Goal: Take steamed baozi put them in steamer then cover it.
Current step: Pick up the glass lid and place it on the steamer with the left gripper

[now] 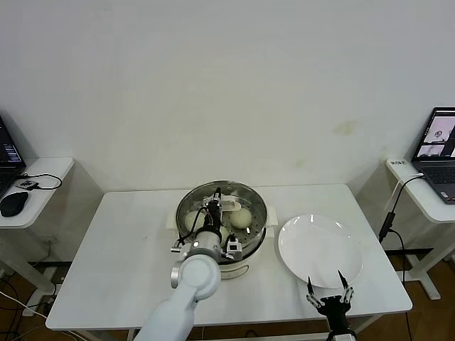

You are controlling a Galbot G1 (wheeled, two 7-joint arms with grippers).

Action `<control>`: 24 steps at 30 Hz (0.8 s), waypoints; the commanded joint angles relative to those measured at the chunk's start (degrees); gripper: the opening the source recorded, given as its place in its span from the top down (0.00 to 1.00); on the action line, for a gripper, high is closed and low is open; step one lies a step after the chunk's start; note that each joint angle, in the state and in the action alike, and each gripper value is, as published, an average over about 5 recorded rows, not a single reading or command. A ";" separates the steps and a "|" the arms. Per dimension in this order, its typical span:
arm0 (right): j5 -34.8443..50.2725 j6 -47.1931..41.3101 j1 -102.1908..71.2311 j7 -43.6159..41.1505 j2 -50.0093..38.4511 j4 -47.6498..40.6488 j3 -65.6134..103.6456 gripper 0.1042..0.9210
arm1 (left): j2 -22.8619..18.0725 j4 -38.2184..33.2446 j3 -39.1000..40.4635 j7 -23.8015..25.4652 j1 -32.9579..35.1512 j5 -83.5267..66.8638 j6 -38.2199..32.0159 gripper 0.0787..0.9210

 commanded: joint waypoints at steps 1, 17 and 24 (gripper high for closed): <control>-0.17 0.18 -0.10 0.00 0.01 -0.08 -0.10 0.12 | -1.03 1.58 0.04 -0.17 -0.28 1.47 -0.15 0.92; -0.47 0.35 -0.31 -0.09 -0.01 -0.20 -0.43 0.12 | -1.08 -0.69 -0.44 -0.53 1.46 1.70 -0.72 0.89; -0.67 0.34 -0.34 -0.09 0.00 -0.17 -0.69 0.12 | 0.87 -8.23 -1.11 -1.28 6.97 -0.21 -0.72 0.65</control>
